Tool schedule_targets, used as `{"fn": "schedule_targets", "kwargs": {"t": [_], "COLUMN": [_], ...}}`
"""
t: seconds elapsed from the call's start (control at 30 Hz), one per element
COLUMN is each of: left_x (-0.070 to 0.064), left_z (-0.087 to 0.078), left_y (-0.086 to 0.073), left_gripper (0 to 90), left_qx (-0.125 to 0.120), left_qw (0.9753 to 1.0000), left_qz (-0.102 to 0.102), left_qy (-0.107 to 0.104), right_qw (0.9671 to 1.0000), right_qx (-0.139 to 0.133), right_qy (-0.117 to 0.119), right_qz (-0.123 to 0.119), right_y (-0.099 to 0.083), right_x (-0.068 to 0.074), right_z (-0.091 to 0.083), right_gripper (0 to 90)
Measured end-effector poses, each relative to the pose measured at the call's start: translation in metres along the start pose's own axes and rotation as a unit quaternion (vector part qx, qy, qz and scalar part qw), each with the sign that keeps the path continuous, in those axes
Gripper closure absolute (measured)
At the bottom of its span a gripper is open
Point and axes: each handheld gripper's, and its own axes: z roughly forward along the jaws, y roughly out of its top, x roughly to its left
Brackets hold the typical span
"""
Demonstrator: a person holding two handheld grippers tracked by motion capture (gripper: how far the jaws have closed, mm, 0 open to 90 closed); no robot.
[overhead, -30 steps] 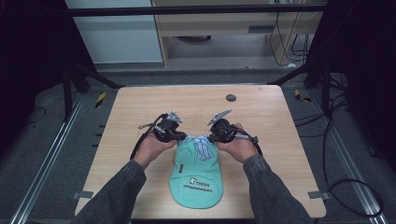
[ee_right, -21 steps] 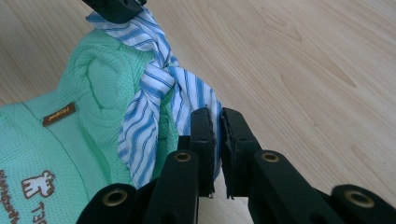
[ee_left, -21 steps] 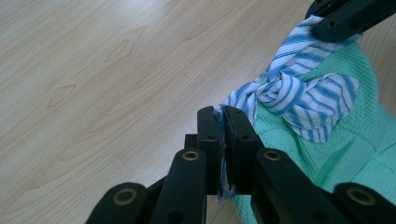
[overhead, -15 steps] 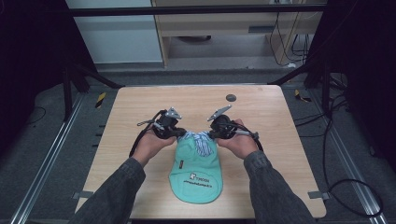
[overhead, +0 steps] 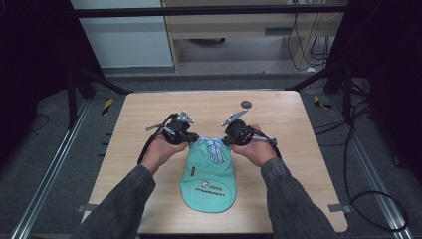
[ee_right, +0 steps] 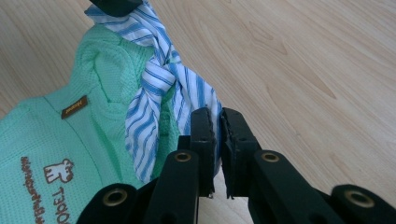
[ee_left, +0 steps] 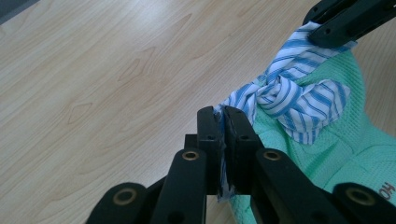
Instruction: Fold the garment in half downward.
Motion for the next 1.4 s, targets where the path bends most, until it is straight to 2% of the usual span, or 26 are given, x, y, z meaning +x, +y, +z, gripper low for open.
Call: {"fn": "schedule_targets", "kwargs": {"t": [0.57,1.4], "left_x": [0.002,0.006], "left_z": [-0.005,-0.011], "left_y": [0.004,0.019], "left_gripper": [86.1,86.2], "left_qx": [-0.002,-0.014], "left_qw": [1.0000,0.9998], "left_qz": [0.004,0.008], "left_qy": [0.002,0.009], "right_qw": [0.9998,0.9994], "right_qx": [0.000,-0.007], "right_qy": [-0.007,-0.020], "right_qz": [-0.019,-0.028], "right_y": [0.008,0.017], "right_x": [-0.002,-0.011], "right_z": [-0.004,-0.011], "right_gripper": [84.0,84.1]}}
